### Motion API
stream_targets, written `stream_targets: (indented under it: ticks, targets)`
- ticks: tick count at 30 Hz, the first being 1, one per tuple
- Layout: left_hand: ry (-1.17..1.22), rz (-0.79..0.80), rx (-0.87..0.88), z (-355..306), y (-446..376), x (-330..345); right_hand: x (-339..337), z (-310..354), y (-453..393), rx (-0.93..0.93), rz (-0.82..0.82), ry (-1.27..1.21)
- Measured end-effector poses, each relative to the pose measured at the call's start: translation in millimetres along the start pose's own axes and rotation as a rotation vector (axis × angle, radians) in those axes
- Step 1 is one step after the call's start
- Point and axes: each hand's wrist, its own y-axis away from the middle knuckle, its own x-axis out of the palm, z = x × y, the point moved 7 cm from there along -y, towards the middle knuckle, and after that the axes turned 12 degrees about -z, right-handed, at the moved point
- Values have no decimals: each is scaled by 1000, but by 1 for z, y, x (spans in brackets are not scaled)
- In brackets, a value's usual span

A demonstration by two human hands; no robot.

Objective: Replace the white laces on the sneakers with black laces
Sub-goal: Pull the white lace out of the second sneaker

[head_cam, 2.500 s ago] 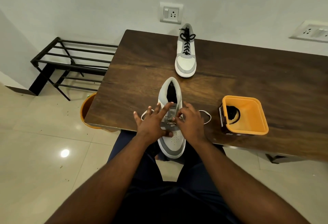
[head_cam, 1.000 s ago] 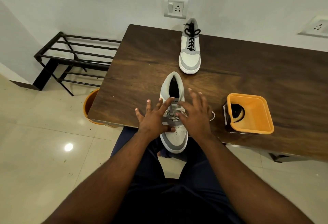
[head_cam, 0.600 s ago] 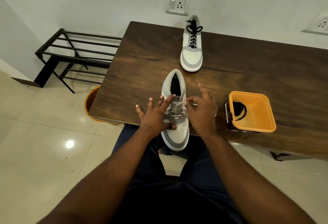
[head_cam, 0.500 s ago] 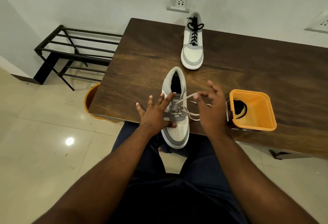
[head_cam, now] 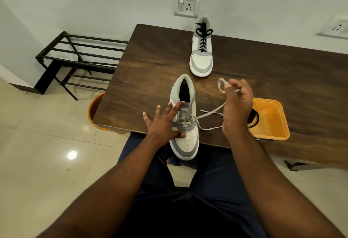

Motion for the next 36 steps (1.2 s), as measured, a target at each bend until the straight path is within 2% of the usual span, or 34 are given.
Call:
stream_targets:
  ticks: [3, 5, 7, 9, 11, 13, 17, 20, 22, 25, 27, 29, 31, 33, 36]
  targets:
    - [-24, 2, 1, -1, 0, 0, 0, -25, -1, 16, 66, 357]
    - [-52, -16, 2, -5, 1, -3, -1, -32, 9, -142, 130, 529]
    - [-44, -102, -17, -11, 0, -12, 6, -39, 27, -334, 282, 656]
    - [-67, -213, -13, -19, -4, -24, 16, -54, 45, -433, 501, 760]
    - [-154, -245, 38, -31, -11, -29, 22, -73, 57, -421, 698, 891]
    - [-244, -187, 74, -40, -17, -29, 24, -87, 61, -384, 808, 1003]
    - [-251, -69, 52, -44, -25, -19, 27, -88, 55, -428, 807, 1049]
    - [-148, -121, 64, -44, -23, -20, 27, -95, 51, -349, 813, 1066]
    - [18, -209, 57, -38, -17, -22, 24, -102, 49, -259, 805, 1052]
    - [360, -365, -132, -14, -1, -22, 22, -106, 48, -197, 802, 1045]
    - [465, -415, -283, 3, 9, -18, 23, -105, 48, -204, 801, 1059]
    - [418, -442, -259, 2, 10, -21, 25, -104, 49, -212, 800, 1081]
    - [271, -409, -121, -13, 1, -29, 25, -104, 49, -218, 798, 1093]
    - [61, -297, -3, -30, -12, -31, 25, -105, 49, -218, 795, 1097]
    - [-162, -122, 44, -45, -25, -26, 25, -103, 49, -221, 793, 1104]
